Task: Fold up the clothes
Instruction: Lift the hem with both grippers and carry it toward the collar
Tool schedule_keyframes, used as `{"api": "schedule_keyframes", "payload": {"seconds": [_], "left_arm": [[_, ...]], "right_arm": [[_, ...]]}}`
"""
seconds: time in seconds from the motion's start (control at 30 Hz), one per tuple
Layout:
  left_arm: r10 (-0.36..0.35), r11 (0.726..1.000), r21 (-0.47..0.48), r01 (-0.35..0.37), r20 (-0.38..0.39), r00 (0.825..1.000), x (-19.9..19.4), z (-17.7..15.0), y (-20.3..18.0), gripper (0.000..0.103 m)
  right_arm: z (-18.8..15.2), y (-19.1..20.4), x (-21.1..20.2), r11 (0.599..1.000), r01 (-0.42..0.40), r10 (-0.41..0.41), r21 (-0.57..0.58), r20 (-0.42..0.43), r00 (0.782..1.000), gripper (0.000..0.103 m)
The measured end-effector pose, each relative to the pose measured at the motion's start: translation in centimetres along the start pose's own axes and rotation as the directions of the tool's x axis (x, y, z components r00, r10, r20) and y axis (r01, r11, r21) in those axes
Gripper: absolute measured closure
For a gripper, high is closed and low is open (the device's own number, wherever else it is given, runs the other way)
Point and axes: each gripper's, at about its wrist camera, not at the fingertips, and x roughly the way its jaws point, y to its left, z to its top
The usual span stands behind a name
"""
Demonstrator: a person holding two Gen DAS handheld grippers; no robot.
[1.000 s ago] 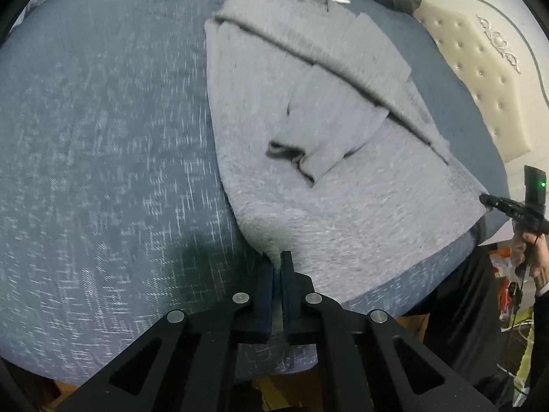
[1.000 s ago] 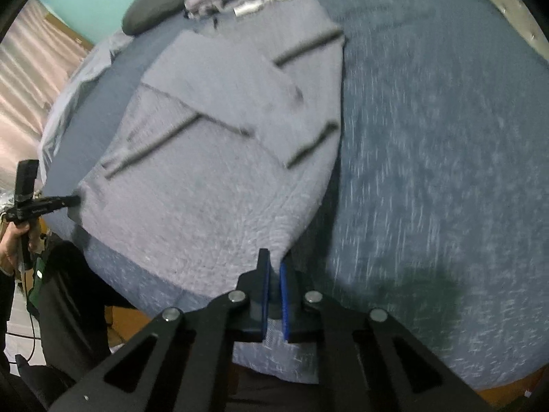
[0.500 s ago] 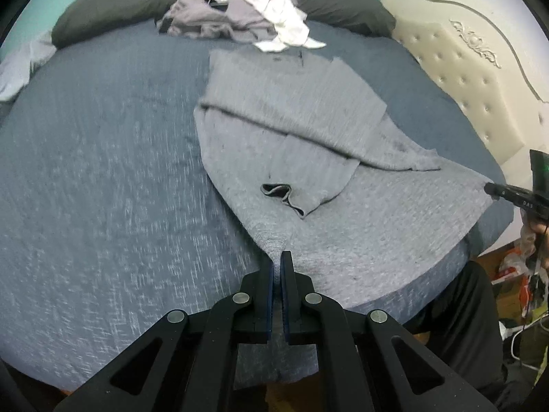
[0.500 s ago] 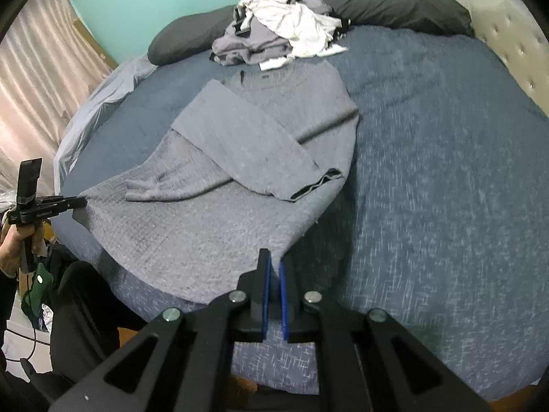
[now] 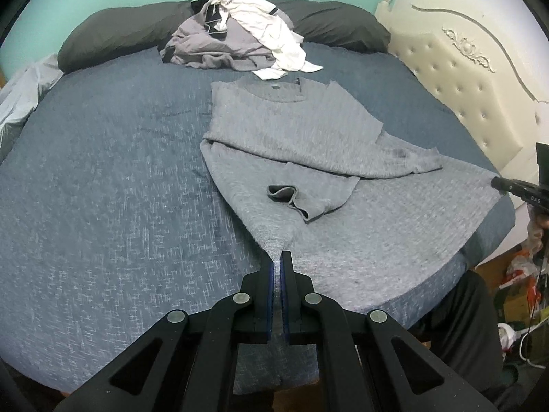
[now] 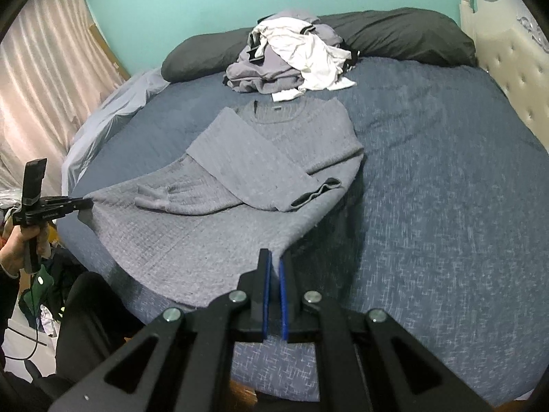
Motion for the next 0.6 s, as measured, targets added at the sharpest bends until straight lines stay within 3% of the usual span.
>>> {"api": "schedule_keyframes", "payload": {"seconds": [0.6], "left_arm": [[-0.001, 1.0, 0.02, -0.001, 0.092, 0.996, -5.9, 0.6, -0.2, 0.1]], "right_arm": [[0.8, 1.8, -4.3, 0.998, -0.019, 0.025, -0.067, 0.087, 0.996, 0.099]]}}
